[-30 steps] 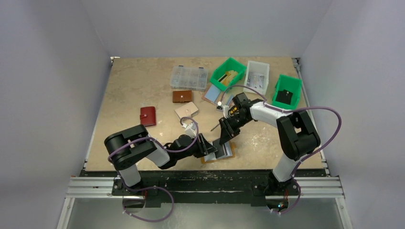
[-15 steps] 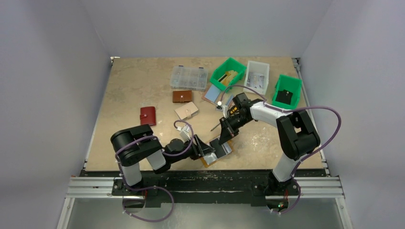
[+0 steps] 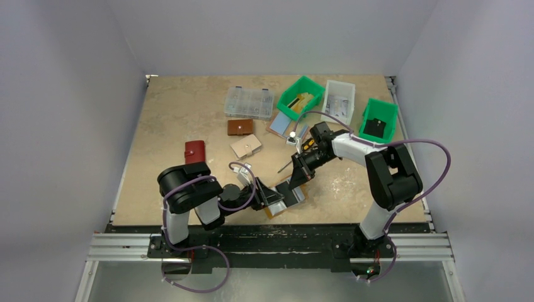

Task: Take the credit cards out of the card holder
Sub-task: Remove the credit card from the card holder.

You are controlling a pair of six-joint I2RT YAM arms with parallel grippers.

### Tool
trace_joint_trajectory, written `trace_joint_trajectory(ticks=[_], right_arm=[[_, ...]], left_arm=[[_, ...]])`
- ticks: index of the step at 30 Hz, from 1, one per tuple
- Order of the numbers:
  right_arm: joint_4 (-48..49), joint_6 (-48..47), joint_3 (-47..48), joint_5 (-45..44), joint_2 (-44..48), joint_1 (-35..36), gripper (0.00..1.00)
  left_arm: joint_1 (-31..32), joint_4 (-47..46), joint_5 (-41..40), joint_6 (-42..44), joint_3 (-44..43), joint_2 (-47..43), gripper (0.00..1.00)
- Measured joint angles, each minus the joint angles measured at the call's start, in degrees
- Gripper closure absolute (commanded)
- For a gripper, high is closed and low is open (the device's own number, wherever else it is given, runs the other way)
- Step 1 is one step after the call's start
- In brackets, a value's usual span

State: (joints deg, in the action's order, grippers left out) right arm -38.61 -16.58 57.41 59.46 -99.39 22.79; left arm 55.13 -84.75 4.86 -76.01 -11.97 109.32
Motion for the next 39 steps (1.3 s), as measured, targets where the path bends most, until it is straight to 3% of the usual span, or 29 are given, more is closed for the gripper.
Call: trace_joint_trajectory(ticks=[16, 29, 36, 39], right_arm=[[-0.3, -1.7, 0.1, 2.9, 0.0, -0.3, 1.0], [1.1, 0.7, 0.2, 2.8, 0.0, -1.1, 1.0], [2.0, 2.9, 0.2, 1.0, -0.2, -1.4, 1.0], [2.3, 3.2, 0.2, -1.0, -0.8, -1.5, 1.0]], left_arm=[[0.0, 0.0, -1.6, 2.6, -0.6, -0.4, 0.57], [0.0, 0.3, -3.2, 8.4, -1.2, -1.9, 0.73], [0.0, 2.8, -3.9, 11.9, -1.3, -3.5, 0.99], [0.0, 3.6, -3.9, 12.6, -1.3, -3.5, 1.0]])
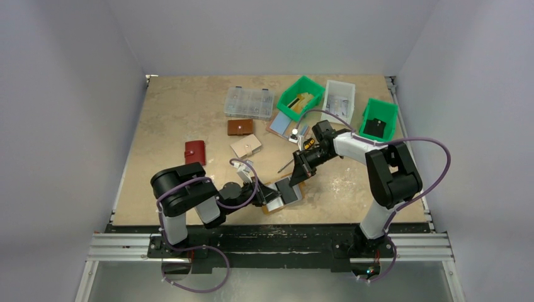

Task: Take the credit cards out of the card holder
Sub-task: Remove the credit card from the card holder.

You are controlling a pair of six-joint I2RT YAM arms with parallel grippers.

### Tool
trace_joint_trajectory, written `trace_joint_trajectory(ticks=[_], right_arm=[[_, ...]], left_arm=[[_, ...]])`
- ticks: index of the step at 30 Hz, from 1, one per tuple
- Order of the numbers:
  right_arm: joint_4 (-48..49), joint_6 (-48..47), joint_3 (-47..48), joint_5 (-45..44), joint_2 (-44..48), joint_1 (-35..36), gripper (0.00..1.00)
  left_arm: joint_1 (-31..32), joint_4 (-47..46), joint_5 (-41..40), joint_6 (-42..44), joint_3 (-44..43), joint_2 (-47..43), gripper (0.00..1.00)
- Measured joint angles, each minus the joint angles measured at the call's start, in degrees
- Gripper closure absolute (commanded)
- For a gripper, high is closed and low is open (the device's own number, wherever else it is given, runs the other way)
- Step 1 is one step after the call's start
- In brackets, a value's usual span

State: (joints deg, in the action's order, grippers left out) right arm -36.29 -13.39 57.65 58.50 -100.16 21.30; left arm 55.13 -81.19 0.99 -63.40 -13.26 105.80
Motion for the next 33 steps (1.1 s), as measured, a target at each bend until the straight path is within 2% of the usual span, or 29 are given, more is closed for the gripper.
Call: trace_joint_trajectory(ticks=[4, 9, 14, 19, 25, 33], right_arm=[[0.4, 0.5, 0.0, -1.6, -0.2, 0.0, 1.0], [1.0, 2.1, 0.0, -3.3, -0.5, 0.0, 0.89], [1.7, 3.8, 0.0, -4.5, -0.7, 0.2, 0.9], [1.9, 4.9, 0.0, -5.3, -0.8, 0.7, 0.98], [2.2, 5.8, 0.0, -5.9, -1.4, 1.2, 0.92], [1.9, 6.4, 0.0, -8.2, -2.6, 1.1, 0.92]], left_arm=[[0.0, 0.2, 0.0, 0.4, 0.0, -0.1, 1.0], [-0.3, 1.2, 0.3, 1.1, 0.0, -1.0, 1.0], [-1.7, 2.2, 1.5, 1.2, 0.6, -2.4, 1.0], [-2.8, 1.6, 3.1, 0.4, 1.4, -2.3, 1.0], [-3.8, -0.8, 4.8, -1.8, 1.9, 0.3, 1.0], [-4.8, -2.0, 5.4, -2.6, 3.4, 1.0, 1.0]])
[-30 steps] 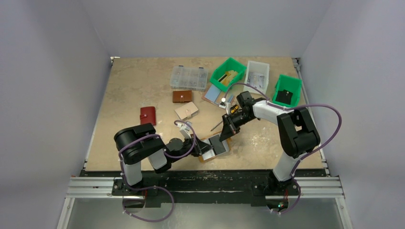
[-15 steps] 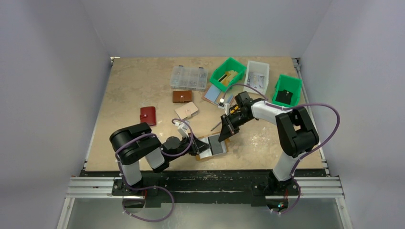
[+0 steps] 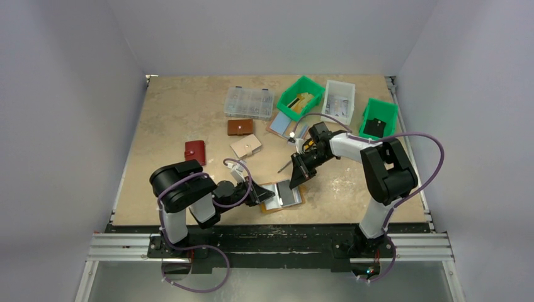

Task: Take the credit cards out of the card holder
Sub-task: Remove the credit card from the card holder.

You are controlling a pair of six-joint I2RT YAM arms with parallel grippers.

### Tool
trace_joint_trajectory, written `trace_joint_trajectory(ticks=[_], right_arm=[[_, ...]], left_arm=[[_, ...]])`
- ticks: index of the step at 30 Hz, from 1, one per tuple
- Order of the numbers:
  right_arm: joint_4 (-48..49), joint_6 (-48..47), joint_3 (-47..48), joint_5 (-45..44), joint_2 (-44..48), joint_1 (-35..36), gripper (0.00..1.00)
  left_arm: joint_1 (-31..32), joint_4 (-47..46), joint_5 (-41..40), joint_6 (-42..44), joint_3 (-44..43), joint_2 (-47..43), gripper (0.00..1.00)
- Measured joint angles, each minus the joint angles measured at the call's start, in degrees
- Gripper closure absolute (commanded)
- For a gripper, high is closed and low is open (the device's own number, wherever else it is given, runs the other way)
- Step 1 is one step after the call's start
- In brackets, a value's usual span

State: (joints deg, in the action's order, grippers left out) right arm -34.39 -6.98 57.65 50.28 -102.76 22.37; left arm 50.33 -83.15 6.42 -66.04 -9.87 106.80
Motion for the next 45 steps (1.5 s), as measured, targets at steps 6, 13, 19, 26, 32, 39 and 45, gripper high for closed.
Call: trace_joint_trajectory(ticks=[6, 13, 19, 26, 32, 39, 45], right_arm=[[-0.3, 0.1, 0.0, -0.3, 0.0, -0.1, 0.91], [-0.8, -0.5, 0.1, -0.3, -0.1, -0.1, 0.79], [-1.0, -1.5, 0.1, -0.2, -0.1, -0.1, 0.71], [-1.1, -1.6, 0.1, 0.8, -1.1, -0.2, 0.7], [-1.0, -1.4, 0.1, 3.5, -2.7, -0.2, 1.0], [-1.4, -1.9, 0.2, 8.3, -2.9, -0.3, 1.0], [-2.8, -4.5, 0.3, 11.1, -2.4, -0.9, 1.0]], left_arm=[[-0.1, -0.2, 0.5, 0.0, 0.0, -0.2, 1.0], [-0.1, -0.4, 1.9, -1.3, -1.1, 1.1, 0.74], [-0.1, -0.4, 2.4, -2.1, -1.7, 2.0, 0.67], [-0.1, -0.4, 2.6, -2.3, -3.1, 2.3, 0.59], [-0.1, -0.4, 2.8, -2.5, -3.4, 3.0, 0.55], [-0.1, -0.6, 2.1, -3.9, -3.1, 3.0, 0.54], [-0.1, -1.4, 1.9, -4.7, -3.0, 3.0, 0.54]])
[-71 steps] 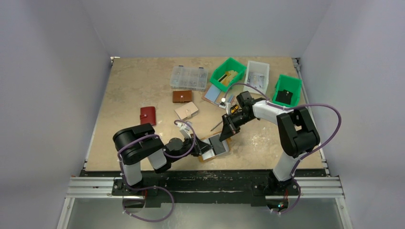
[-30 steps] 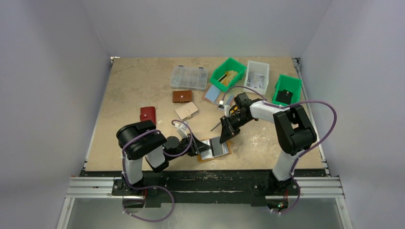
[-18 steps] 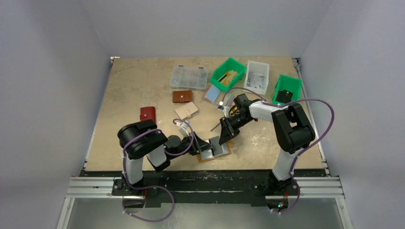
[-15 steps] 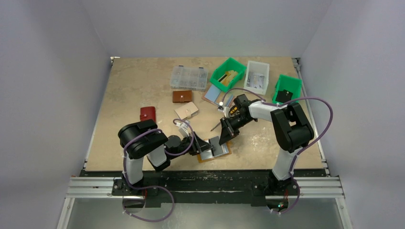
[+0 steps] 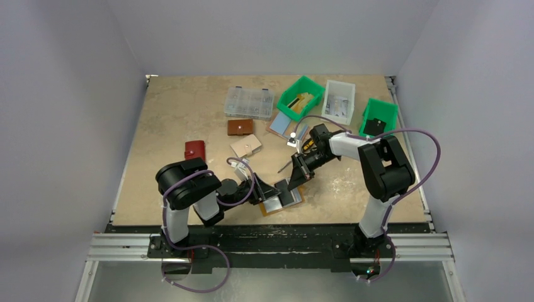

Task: Take the credit cards out of the card holder
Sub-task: Remove the credit card from the card holder.

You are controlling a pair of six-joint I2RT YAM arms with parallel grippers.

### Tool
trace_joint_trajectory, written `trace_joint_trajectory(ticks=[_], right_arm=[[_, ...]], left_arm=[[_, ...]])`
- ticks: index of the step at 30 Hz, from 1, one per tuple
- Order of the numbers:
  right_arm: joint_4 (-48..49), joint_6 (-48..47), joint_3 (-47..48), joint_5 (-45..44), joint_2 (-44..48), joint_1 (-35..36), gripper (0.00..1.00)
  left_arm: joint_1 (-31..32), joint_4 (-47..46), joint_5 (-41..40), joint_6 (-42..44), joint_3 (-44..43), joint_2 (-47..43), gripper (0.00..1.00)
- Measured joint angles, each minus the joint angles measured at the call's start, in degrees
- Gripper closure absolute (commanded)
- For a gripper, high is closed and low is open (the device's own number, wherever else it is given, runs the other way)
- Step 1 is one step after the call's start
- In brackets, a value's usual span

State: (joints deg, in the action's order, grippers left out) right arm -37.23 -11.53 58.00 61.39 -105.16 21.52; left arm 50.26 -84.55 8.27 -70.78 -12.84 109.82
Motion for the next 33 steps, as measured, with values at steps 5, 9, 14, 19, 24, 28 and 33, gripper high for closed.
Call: trace_joint_trajectory(ticks=[5, 9, 14, 19, 24, 28, 33], right_arm=[[-0.3, -0.8, 0.0, 0.5, 0.7, -0.7, 1.0], [-0.5, -1.4, 0.0, 1.2, 0.7, -1.0, 1.0], [-0.6, -1.7, 0.0, 1.5, 0.7, -1.0, 1.0], [-0.7, -1.7, 0.0, 1.4, 0.7, -1.0, 1.0], [-0.7, -1.7, 0.0, 1.4, 0.7, -1.0, 1.0], [-0.7, -1.6, 0.0, 1.4, 0.7, -1.1, 1.0], [-0.5, -1.5, 0.0, 1.4, 0.7, -1.4, 1.0]], left_arm=[[0.0, -0.7, -0.5, -0.2, 0.5, 0.0, 0.54], [0.0, -1.1, -0.8, -0.2, 0.6, 0.0, 0.55], [0.0, -1.1, -0.8, -0.3, 0.6, 0.0, 0.58], [0.0, -1.3, -0.8, -1.5, -0.3, 1.8, 0.6], [0.2, -1.7, -0.8, -3.2, -1.4, 3.8, 0.6], [0.5, -1.6, -0.9, -3.6, -2.1, 3.9, 0.6], [0.5, -1.5, -0.9, -3.6, -2.6, 3.8, 0.6]])
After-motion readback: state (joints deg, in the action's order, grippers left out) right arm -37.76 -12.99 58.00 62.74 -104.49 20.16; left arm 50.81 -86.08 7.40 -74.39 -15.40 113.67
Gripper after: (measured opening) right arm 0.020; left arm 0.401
